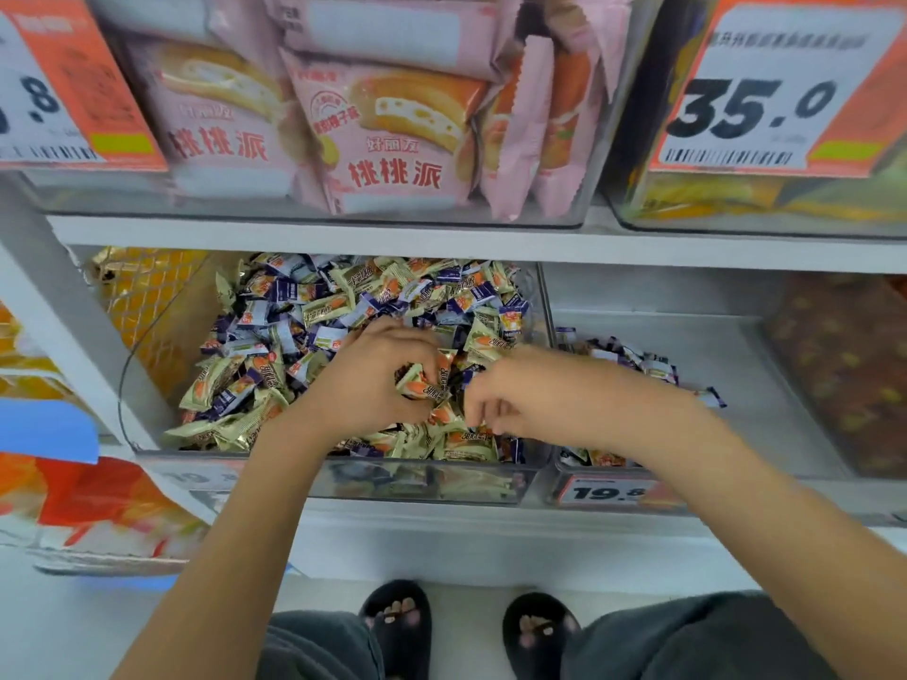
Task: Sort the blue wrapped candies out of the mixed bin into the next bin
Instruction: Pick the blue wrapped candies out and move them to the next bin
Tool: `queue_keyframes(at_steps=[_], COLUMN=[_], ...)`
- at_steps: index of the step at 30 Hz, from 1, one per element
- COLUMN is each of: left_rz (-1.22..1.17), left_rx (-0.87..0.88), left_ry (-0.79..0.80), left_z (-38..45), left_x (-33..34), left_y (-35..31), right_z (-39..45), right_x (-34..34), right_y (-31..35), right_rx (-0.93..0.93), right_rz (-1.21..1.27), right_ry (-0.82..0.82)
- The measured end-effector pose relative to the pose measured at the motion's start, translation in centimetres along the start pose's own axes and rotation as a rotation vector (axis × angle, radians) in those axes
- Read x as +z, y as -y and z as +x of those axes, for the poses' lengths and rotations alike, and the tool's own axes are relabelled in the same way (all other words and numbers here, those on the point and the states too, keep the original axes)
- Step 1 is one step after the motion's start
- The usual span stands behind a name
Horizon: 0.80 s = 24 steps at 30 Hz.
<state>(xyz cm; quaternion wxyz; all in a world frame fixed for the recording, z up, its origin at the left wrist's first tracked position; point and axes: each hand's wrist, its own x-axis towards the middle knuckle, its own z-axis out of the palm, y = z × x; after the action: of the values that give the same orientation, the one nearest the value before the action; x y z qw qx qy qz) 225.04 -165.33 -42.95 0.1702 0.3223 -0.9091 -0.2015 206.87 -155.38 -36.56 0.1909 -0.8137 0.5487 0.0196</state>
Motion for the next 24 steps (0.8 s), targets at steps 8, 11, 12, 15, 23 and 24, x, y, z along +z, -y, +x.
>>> queue_keyframes(at_steps=[8, 11, 12, 15, 23, 24], left_rz=[0.022, 0.022, 0.02, 0.018, 0.052, 0.053], left_rx=[-0.081, -0.094, -0.096, -0.102, -0.113, -0.113], left_ry=[0.004, 0.006, 0.003, -0.006, 0.0, 0.002], left_z=[-0.6, -1.0, -1.1, -1.2, -1.3, -1.3], left_x=[-0.2, 0.0, 0.0, 0.0, -0.3, -0.3], left_y=[-1.1, -0.9, -0.9, -1.1, -1.6, -1.6], right_z=[4.0, 4.0, 4.0, 4.2, 4.1, 3.9], right_x=[-0.8, 0.2, 0.5, 1.2, -0.1, -0.4], right_y=[0.9, 1.3, 1.4, 1.8, 2.7, 2.8], right_rx=[0.069, 0.106, 0.114, 0.11, 0.071, 0.067], right_rz=[-0.474, -0.541, -0.563, -0.633, -0.656, -0.661], right_ry=[0.684, 0.71, 0.718, 0.73, 0.764, 0.745])
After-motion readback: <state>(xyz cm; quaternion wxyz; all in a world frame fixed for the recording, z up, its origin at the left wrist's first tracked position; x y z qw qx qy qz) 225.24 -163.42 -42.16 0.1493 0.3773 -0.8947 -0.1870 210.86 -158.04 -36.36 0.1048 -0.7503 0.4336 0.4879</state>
